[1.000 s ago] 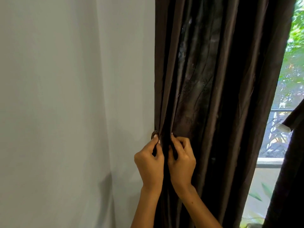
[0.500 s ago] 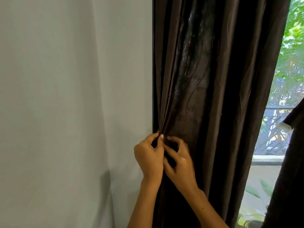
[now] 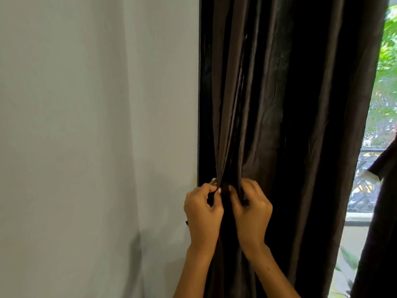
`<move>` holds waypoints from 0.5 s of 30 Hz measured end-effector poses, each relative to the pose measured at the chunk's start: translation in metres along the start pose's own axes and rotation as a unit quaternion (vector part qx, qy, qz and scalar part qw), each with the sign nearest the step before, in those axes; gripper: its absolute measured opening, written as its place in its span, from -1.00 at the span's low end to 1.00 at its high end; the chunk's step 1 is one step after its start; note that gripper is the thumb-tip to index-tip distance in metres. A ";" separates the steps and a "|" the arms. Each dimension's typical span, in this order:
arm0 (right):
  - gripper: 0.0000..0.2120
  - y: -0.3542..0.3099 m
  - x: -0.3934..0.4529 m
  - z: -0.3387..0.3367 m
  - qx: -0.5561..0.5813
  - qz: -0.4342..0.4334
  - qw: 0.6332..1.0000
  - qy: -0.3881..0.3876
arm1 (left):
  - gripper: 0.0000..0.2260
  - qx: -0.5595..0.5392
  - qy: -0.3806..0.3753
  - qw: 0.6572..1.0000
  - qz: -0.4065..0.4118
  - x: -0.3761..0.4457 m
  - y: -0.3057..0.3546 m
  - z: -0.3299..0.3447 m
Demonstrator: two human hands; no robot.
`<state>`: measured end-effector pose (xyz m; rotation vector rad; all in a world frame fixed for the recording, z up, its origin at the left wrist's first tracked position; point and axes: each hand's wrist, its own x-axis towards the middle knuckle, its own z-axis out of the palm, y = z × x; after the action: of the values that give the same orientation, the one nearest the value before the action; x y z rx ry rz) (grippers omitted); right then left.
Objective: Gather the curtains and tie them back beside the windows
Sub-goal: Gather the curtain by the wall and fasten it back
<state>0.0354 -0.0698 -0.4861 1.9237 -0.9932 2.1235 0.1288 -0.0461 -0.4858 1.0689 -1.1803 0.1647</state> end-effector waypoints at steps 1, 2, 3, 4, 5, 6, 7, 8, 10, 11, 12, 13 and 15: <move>-0.75 -0.002 -0.007 0.002 -0.018 -0.008 1.000 -0.002 | -0.93 -0.008 0.004 1.000 -0.007 -0.001 0.001 0.001; -0.68 -0.004 -0.013 0.005 -0.032 0.000 0.999 -0.019 | -0.92 -0.017 0.007 1.000 -0.014 -0.003 0.001 0.002; -0.62 -0.004 -0.020 0.007 -0.028 0.019 0.998 -0.046 | -0.91 -0.026 0.006 0.999 -0.020 -0.004 0.001 0.001; -0.60 -0.003 -0.027 0.008 -0.019 0.036 0.996 -0.079 | -0.92 -0.036 0.003 0.999 -0.024 -0.006 0.001 0.001; -0.60 -0.003 -0.030 0.008 -0.013 0.040 0.993 -0.106 | -0.93 -0.047 0.001 0.999 -0.027 -0.007 0.001 0.000; -0.61 0.000 -0.034 0.008 -0.007 0.041 0.991 -0.123 | -0.94 -0.058 -0.001 0.998 -0.029 -0.009 0.002 -0.002; -0.63 0.001 -0.036 0.008 0.008 0.048 0.990 -0.132 | -0.94 -0.069 -0.004 0.997 -0.031 -0.009 0.002 -0.003; -0.66 0.000 -0.035 0.007 0.035 0.068 0.988 -0.136 | -0.92 -0.078 -0.011 0.996 -0.033 -0.010 0.004 -0.004; -0.68 -0.003 -0.035 0.004 0.043 0.068 0.985 -0.154 | -0.84 -0.078 -0.029 0.996 -0.040 -0.009 0.005 -0.004; -0.67 -0.002 -0.034 0.002 0.019 0.044 0.985 -0.164 | -0.80 -0.068 -0.033 0.996 -0.045 -0.009 0.005 -0.004; -0.66 0.001 -0.034 0.002 -0.001 0.018 0.984 -0.176 | -0.79 -0.052 -0.030 0.997 -0.046 -0.007 0.004 -0.003; -0.65 0.004 -0.034 0.001 -0.020 -0.012 0.981 -0.190 | -0.80 -0.038 -0.024 0.998 -0.043 -0.006 0.003 -0.002; -0.62 0.008 -0.032 -0.001 -0.035 -0.049 0.978 -0.201 | -0.86 -0.029 -0.011 0.999 -0.036 -0.004 0.002 -0.003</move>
<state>0.0366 -0.0646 -0.5186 2.3656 -0.9895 1.6569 0.1283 -0.0417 -0.4877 1.0622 -1.1568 0.0616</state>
